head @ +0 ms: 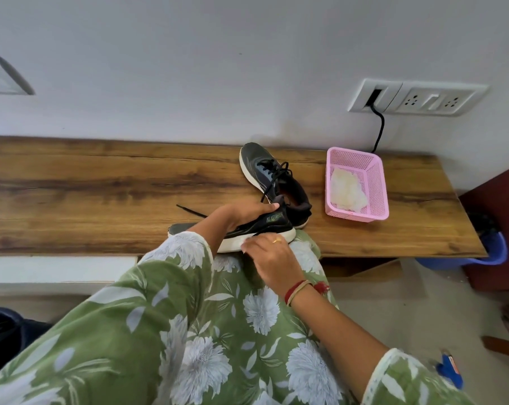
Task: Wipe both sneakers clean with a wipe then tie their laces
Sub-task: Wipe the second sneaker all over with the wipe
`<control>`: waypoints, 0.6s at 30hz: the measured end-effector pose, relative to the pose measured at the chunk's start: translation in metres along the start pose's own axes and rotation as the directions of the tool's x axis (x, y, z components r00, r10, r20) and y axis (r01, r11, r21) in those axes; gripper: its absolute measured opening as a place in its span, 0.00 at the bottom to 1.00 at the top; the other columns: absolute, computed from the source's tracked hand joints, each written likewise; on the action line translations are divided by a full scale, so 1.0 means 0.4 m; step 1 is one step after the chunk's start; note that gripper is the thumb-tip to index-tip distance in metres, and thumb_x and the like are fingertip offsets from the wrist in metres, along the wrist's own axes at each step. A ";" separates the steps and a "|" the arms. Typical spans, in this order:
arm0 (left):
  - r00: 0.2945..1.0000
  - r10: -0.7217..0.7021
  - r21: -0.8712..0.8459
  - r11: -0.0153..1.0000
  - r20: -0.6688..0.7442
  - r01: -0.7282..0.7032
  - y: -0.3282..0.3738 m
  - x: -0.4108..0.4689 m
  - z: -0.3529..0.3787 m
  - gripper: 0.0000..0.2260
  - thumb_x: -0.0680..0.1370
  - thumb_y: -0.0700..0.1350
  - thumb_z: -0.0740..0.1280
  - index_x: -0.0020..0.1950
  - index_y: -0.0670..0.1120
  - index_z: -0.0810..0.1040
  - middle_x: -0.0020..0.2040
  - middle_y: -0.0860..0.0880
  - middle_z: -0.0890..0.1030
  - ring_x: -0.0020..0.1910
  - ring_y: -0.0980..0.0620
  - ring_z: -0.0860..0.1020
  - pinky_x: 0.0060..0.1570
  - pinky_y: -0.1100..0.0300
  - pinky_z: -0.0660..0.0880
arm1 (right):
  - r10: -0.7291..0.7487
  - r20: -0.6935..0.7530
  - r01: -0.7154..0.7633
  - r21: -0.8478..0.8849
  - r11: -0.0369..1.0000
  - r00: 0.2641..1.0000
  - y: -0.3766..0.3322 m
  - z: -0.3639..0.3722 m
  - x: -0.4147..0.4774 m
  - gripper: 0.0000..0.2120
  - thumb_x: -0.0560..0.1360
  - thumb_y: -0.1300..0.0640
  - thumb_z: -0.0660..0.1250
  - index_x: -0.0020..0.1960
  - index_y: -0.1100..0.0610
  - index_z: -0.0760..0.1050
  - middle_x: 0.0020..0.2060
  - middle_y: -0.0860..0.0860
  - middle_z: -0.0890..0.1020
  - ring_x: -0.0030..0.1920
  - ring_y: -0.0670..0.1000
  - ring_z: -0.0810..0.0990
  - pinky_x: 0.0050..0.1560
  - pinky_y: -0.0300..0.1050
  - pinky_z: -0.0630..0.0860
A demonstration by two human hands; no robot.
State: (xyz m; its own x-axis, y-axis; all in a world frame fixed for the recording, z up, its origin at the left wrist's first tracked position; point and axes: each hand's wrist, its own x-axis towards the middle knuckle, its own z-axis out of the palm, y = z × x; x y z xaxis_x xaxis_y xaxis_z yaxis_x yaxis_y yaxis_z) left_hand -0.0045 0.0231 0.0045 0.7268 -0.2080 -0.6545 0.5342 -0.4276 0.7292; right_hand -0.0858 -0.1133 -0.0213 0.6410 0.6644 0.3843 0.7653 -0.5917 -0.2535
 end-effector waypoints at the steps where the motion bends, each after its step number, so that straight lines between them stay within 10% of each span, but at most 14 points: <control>1: 1.000 0.028 -0.029 0.999 -0.006 -0.028 -0.004 -0.002 0.002 0.16 0.81 0.55 0.60 0.49 0.45 0.79 0.44 0.50 0.81 0.42 0.55 0.78 0.41 0.64 0.70 | 0.153 -0.077 -0.149 0.054 0.987 0.985 0.004 -0.007 0.001 0.12 0.70 0.67 0.62 0.49 0.56 0.79 0.47 0.51 0.80 0.48 0.50 0.75 0.51 0.43 0.73; 5: 0.997 0.065 -0.073 0.995 -0.029 -0.067 -0.015 -0.002 0.006 0.13 0.81 0.53 0.60 0.49 0.47 0.80 0.45 0.53 0.81 0.46 0.55 0.78 0.46 0.63 0.70 | 0.576 -0.158 -0.537 0.232 0.811 0.802 0.038 -0.007 0.021 0.10 0.71 0.69 0.63 0.47 0.57 0.77 0.45 0.52 0.77 0.44 0.52 0.74 0.43 0.49 0.76; 13: 0.999 0.013 -0.117 0.993 -0.035 -0.017 -0.018 -0.006 0.009 0.17 0.79 0.54 0.62 0.54 0.41 0.80 0.50 0.44 0.83 0.51 0.47 0.80 0.57 0.56 0.72 | -0.076 0.123 0.085 -0.070 0.994 0.990 -0.004 0.021 0.009 0.11 0.69 0.66 0.60 0.41 0.58 0.80 0.40 0.52 0.80 0.43 0.53 0.77 0.44 0.47 0.76; 18: 0.999 0.042 -0.124 0.991 -0.032 -0.046 -0.025 -0.007 0.009 0.15 0.79 0.54 0.63 0.52 0.43 0.81 0.50 0.47 0.83 0.53 0.47 0.79 0.57 0.56 0.72 | -0.019 -0.123 0.023 0.036 0.999 0.992 0.008 -0.024 -0.008 0.11 0.71 0.66 0.61 0.48 0.59 0.80 0.46 0.53 0.82 0.49 0.52 0.78 0.55 0.45 0.75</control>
State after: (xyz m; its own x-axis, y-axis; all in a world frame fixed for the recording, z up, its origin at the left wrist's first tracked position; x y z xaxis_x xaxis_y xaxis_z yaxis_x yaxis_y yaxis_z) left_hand -0.0133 0.0247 -0.0018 0.7623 -0.1972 -0.6165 0.5498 -0.3051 0.7775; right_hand -0.0857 -0.1217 -0.0148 0.6144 0.6142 0.4952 0.7817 -0.5593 -0.2761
